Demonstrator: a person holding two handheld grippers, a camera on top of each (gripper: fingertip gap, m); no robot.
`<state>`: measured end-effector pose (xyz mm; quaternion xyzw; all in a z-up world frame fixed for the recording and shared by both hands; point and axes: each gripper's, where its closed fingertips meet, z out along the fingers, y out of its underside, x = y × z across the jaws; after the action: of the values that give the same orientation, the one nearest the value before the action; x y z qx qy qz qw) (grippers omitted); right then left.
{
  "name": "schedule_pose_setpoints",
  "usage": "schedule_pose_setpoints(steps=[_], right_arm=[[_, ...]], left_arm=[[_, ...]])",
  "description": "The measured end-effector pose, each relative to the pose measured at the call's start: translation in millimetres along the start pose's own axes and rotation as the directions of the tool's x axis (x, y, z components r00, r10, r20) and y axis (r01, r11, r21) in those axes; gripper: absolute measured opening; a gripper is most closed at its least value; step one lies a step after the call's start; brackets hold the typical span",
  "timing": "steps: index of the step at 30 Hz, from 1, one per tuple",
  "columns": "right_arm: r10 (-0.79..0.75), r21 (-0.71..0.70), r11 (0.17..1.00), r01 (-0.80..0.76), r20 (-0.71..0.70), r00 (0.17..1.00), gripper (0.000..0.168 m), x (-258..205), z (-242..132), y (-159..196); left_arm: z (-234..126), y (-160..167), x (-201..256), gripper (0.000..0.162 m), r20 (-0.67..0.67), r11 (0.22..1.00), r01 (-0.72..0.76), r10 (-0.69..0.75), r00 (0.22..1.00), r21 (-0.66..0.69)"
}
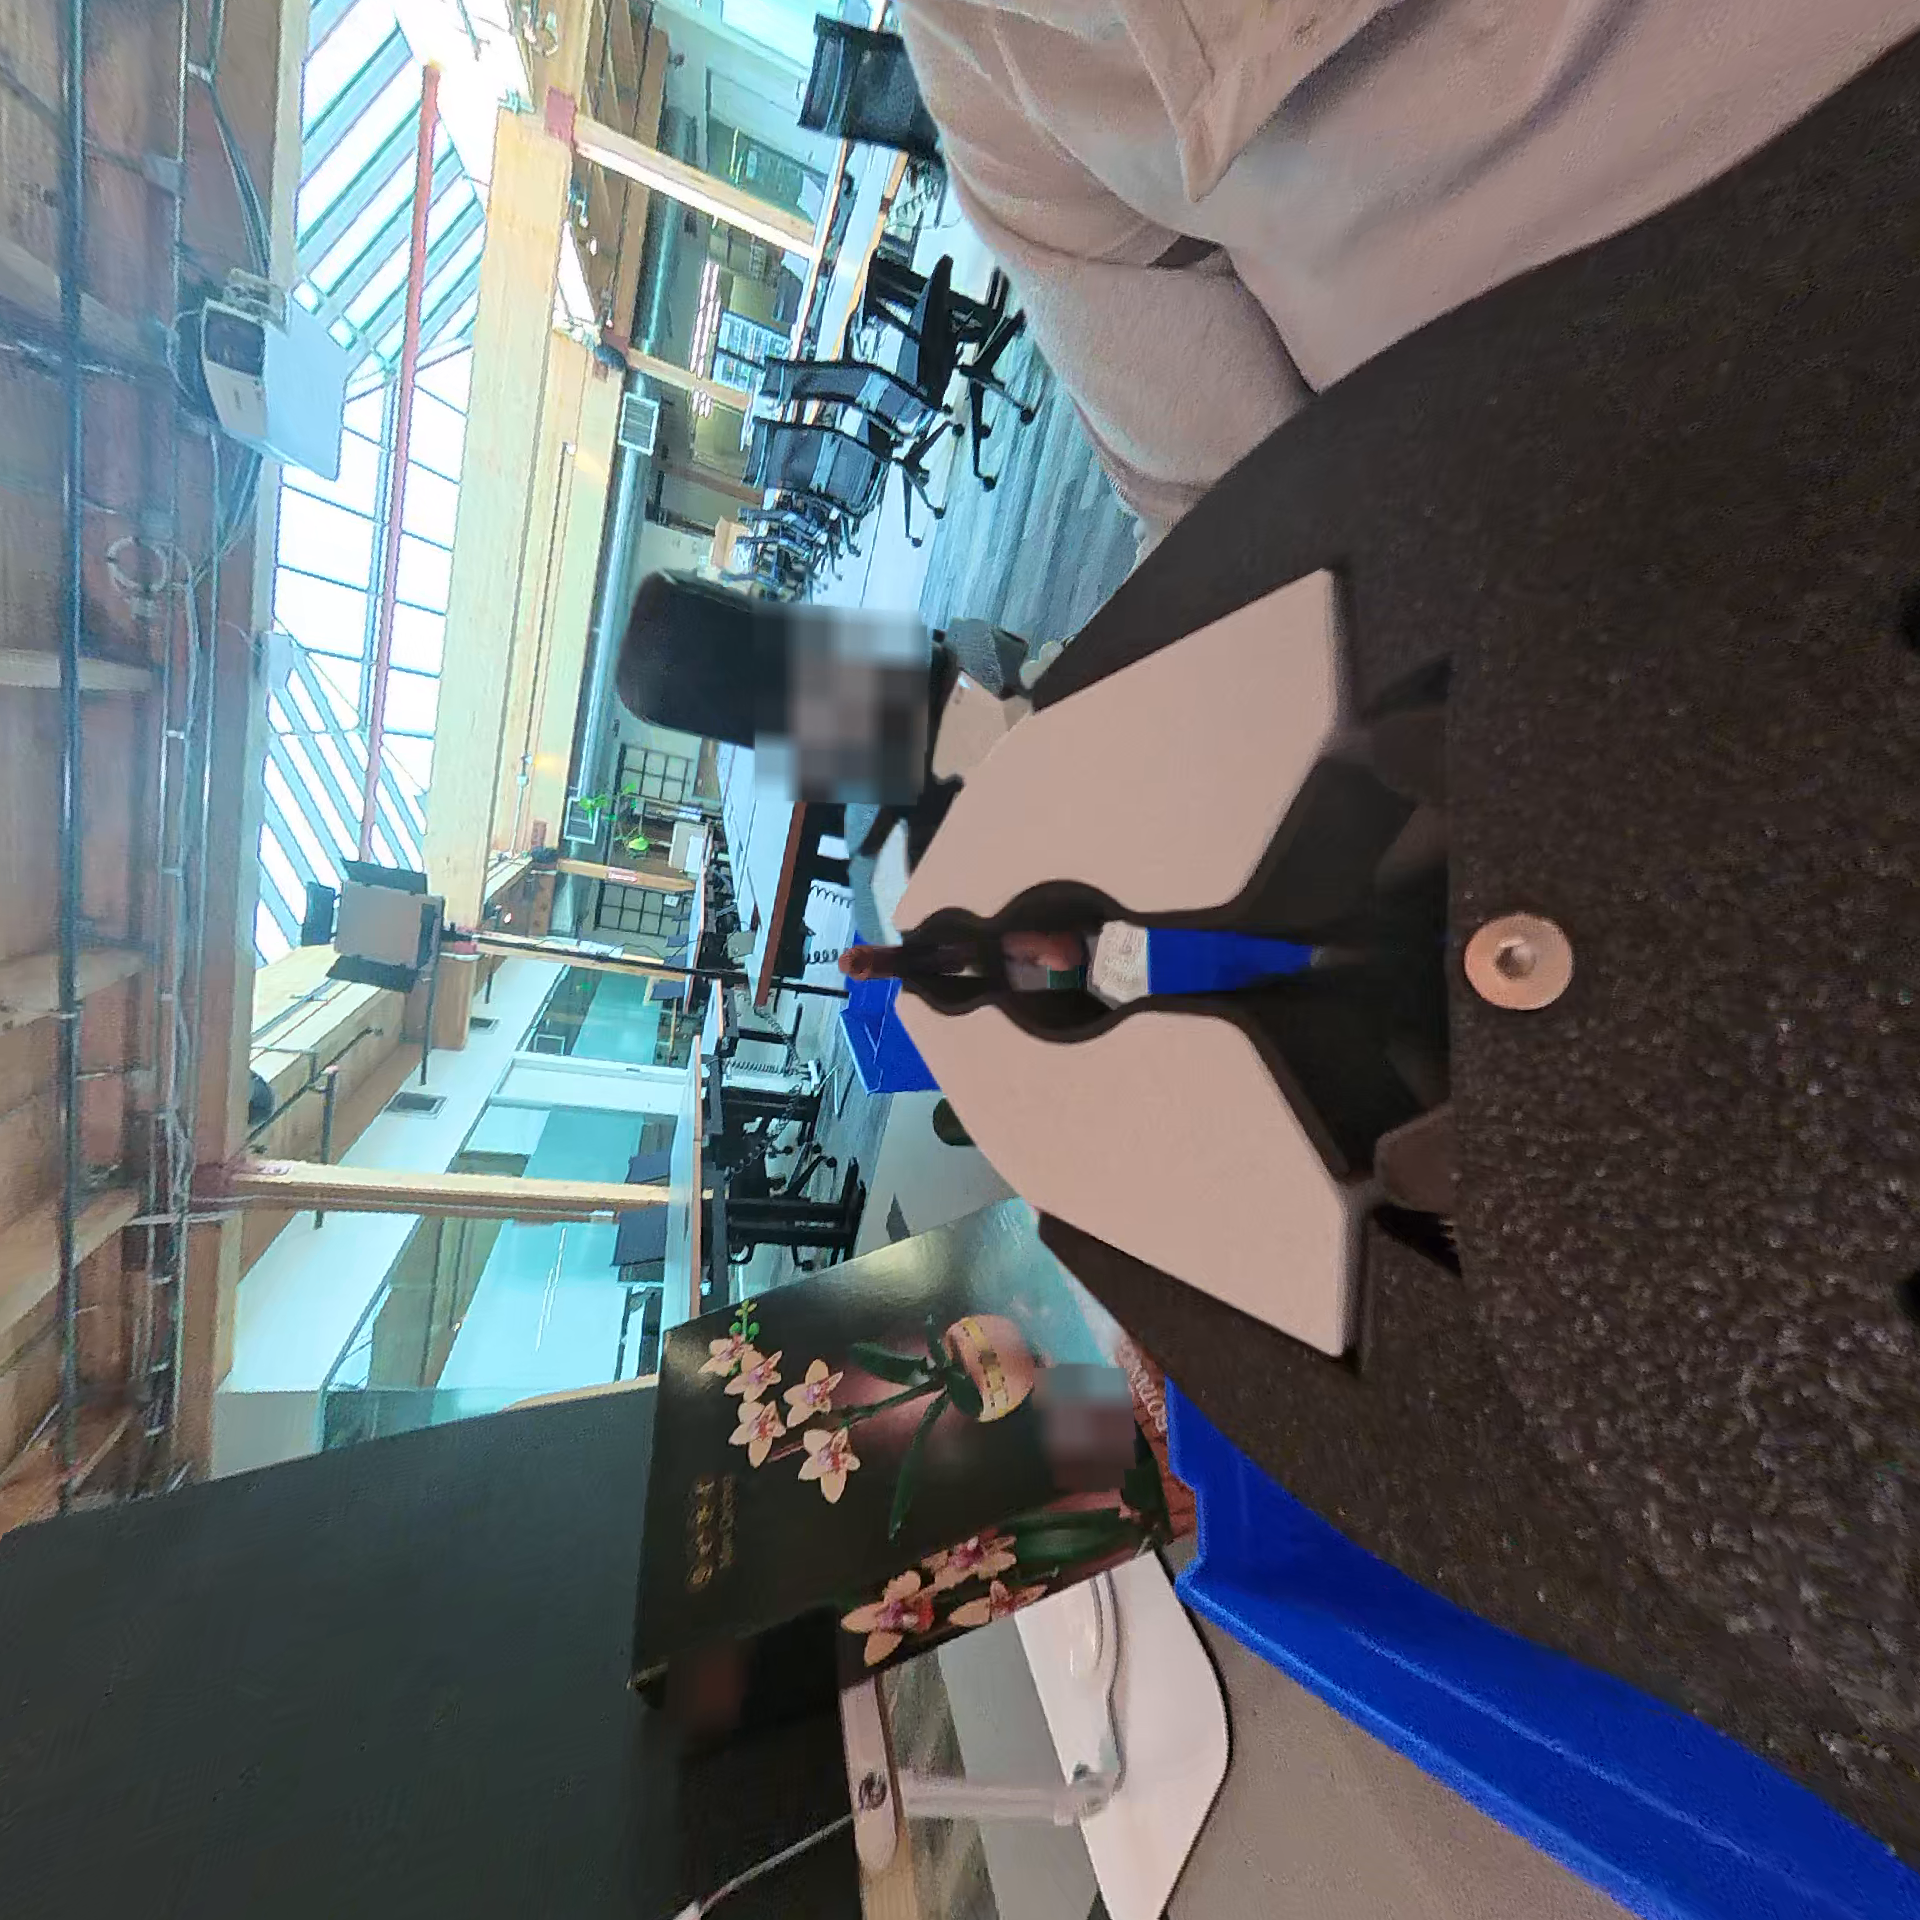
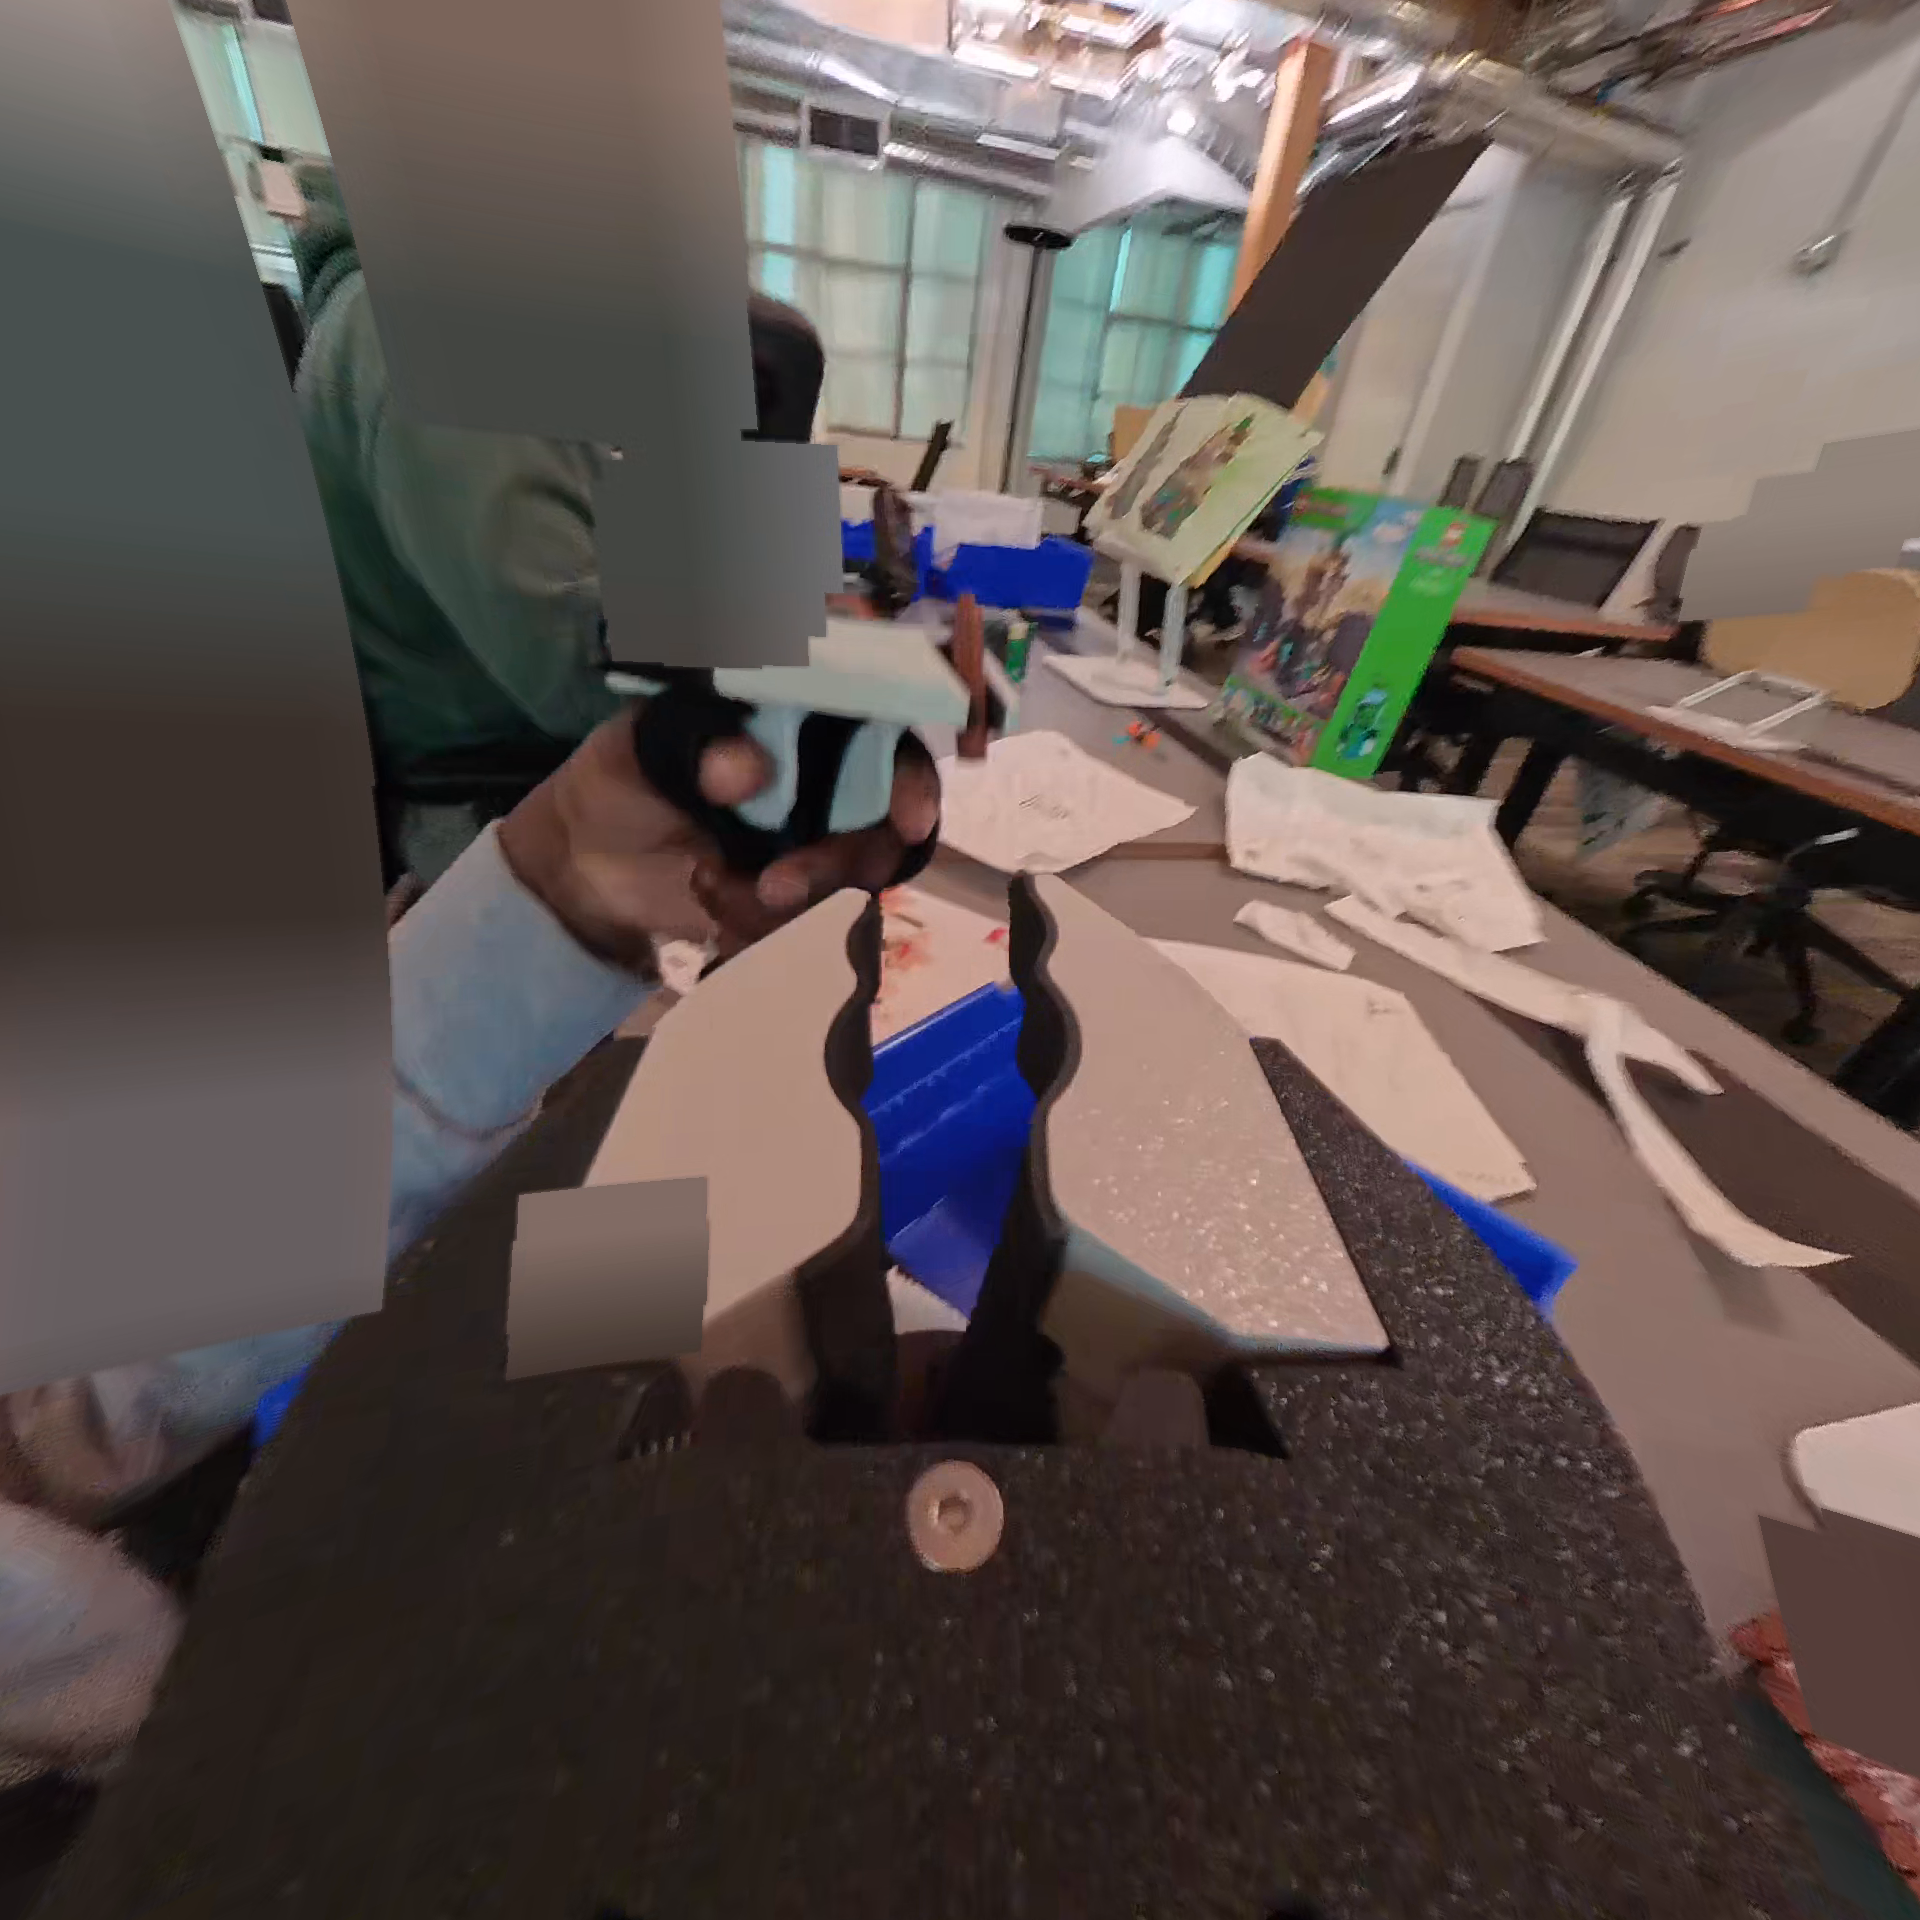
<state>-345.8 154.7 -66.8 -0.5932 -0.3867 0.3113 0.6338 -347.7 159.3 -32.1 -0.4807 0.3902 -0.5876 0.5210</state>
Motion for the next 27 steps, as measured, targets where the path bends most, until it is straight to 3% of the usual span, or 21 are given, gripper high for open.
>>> schedule_pose_setpoints(steps=[9, 17, 21, 25, 27], right_arm=[[-0.211, -0.002, 0.976, 0.218, -0.253, 0.944, 0.011, 21, 1, -14], [-0.202, -0.011, 0.978, 0.207, -0.285, 0.937, 0.006, 26, -2, -10], [-0.203, -0.024, 0.978, 0.206, -0.31, 0.929, 0.005, 28, -5, -7], [-0.201, -0.029, 0.979, 0.202, -0.309, 0.929, 0.005, 27, -5, -7], [-0.208, -0.028, 0.977, 0.209, -0.299, 0.931, 0.005, 24, -2, -8]], left_arm=[[21, 13, 1, 0.004, -0.025, 0.998, 0.057, -0.058, 0.998, -0.021], [21, 14, 0, 0.011, -0.01, 0.999, 0.018, -0.019, 1.0, -0.034], [15, 2, -4, 0.008, 0.011, 0.999, 0.023, -0.024, 1.0, 0.047], [15, 8, 0, 0.015, 0.011, 1.0, -0.029, 0.029, 1.0, -0.008], [18, 11, 0, 0.008, 0.014, 0.998, -0.052, 0.052, 0.999, -0.024]])
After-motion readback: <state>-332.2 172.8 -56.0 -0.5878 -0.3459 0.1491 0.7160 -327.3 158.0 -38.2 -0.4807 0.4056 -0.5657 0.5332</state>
